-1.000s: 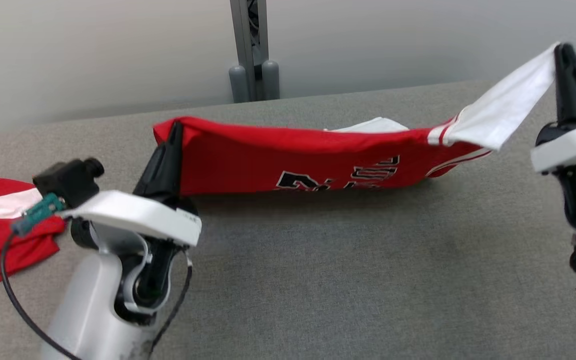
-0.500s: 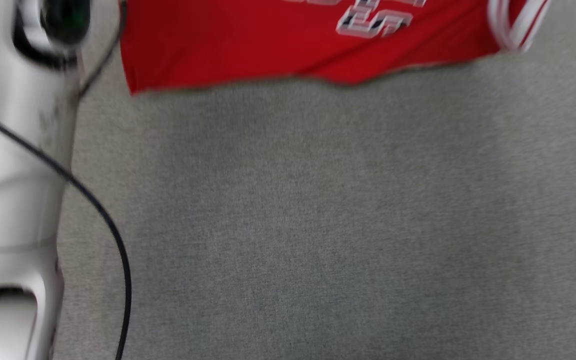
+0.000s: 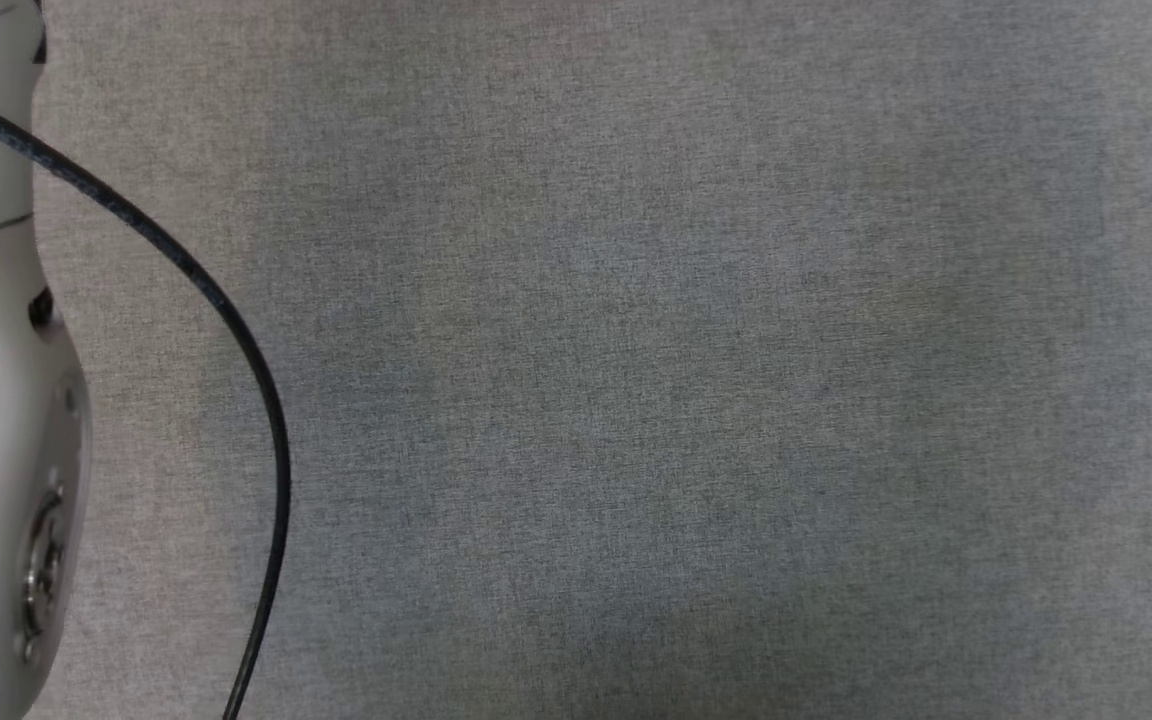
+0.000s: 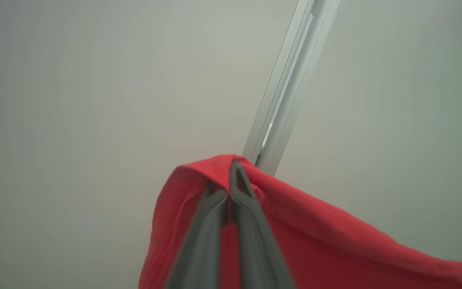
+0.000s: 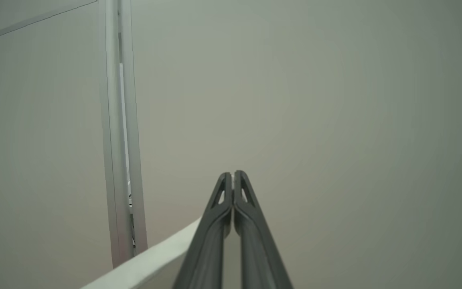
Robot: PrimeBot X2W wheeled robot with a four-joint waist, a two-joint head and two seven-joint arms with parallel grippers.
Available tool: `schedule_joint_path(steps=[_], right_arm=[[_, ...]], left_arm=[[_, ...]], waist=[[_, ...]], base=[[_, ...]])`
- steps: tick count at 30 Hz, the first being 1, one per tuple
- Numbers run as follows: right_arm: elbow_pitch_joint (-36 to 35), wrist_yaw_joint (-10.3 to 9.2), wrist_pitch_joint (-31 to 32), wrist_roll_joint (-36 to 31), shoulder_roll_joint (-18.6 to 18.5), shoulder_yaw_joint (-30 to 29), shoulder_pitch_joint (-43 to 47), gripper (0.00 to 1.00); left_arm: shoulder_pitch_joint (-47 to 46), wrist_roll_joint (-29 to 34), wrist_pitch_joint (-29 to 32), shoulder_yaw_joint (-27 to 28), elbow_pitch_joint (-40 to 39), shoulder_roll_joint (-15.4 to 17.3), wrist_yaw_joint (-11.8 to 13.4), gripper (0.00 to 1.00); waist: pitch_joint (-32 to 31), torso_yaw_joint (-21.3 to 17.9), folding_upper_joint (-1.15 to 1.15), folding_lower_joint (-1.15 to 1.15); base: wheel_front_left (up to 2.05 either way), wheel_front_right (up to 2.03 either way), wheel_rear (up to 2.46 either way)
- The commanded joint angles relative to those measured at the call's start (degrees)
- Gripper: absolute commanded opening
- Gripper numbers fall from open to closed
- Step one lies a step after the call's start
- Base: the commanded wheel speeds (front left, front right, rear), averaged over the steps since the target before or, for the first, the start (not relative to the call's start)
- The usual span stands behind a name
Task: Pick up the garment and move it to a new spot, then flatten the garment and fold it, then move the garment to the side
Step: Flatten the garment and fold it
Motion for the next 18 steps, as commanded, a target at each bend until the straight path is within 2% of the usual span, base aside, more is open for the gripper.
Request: schedule_joint_path(steps=[1,6,18], right_arm=[[-1.05,0.01,-0.58,0.87,0.19,-0.72,1.15,0.00],[-3.62,0.01,-0.47,1.25,0.05,-0.84,6.86,0.00],[-4.50,0.01,-0.50,5.09,-1.01,-0.37,22.36,0.00]], left_arm=[[-0.81,-0.47,-0.90,-0.44,1.96,-0.33,-1.30,0.00],[0.15,-0.84,-1.74,-2.35,6.48,-0.60,-4.26,0.00],[10.33,-0.08,-2.07,-5.58,14.93,-0.69,-8.46,0.00]], waist=[[0.62,0.31,0.00,0.00],[1.66,0.41,0.00,0.00],[-1.56,0.63,0.00,0.00]], base=[[0.00,0.00,0.00],[0.00,0.00,0.00],[0.00,0.00,0.00]])
